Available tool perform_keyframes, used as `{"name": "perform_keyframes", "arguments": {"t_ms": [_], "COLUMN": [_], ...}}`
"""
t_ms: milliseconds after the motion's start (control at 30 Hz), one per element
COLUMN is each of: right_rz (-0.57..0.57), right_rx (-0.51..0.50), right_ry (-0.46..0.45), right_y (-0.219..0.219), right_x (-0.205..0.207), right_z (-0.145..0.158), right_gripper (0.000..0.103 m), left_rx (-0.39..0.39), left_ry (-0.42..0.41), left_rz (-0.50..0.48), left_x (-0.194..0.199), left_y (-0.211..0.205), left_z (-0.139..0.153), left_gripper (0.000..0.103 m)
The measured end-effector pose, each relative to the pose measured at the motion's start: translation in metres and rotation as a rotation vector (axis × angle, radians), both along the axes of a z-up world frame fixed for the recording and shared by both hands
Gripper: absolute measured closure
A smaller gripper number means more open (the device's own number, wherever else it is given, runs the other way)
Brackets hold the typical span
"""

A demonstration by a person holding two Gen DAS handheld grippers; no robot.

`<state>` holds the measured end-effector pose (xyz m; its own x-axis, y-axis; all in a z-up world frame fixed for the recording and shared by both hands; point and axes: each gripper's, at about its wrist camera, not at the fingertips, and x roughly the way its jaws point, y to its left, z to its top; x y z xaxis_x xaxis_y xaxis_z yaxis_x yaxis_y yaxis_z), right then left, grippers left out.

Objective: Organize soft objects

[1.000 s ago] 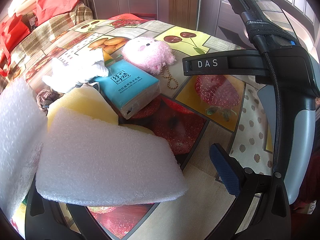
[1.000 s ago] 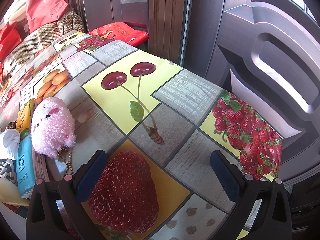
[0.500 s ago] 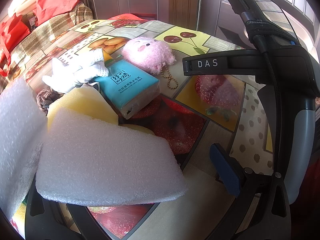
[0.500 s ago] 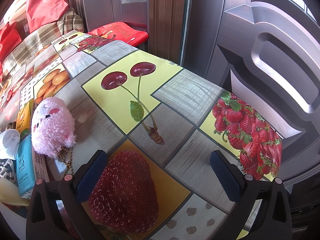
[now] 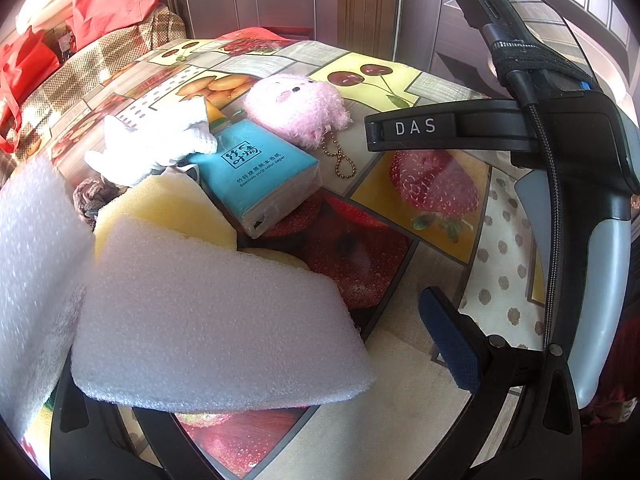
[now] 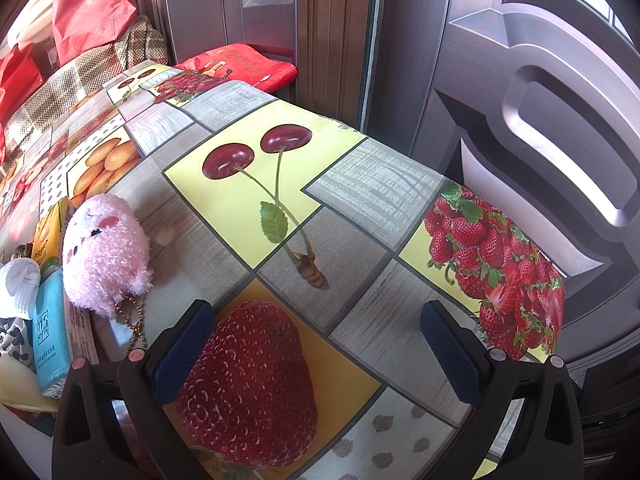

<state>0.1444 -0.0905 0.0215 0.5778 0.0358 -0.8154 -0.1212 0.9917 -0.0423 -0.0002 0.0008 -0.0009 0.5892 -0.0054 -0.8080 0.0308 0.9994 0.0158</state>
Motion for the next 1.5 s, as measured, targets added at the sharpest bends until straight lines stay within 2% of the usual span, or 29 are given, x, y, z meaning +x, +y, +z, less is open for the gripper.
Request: {"name": "perform_keyframes", "arguments": {"t_ms": [1500], "right_rz": [0.000], "right_rx": [-0.003], "right_ry": [0.000], "right_y": [0.0005], "right_x": [-0.0008], "right_z": [0.0001], "right_gripper": [0.000], "left_rx": [-0.006], "left_ry": [-0.011], "left_rz": [-0.005], "left_x": [-0.0031], "left_y": [-0.0007], "left_z": [0.0034], "left_gripper": [0.001]}}
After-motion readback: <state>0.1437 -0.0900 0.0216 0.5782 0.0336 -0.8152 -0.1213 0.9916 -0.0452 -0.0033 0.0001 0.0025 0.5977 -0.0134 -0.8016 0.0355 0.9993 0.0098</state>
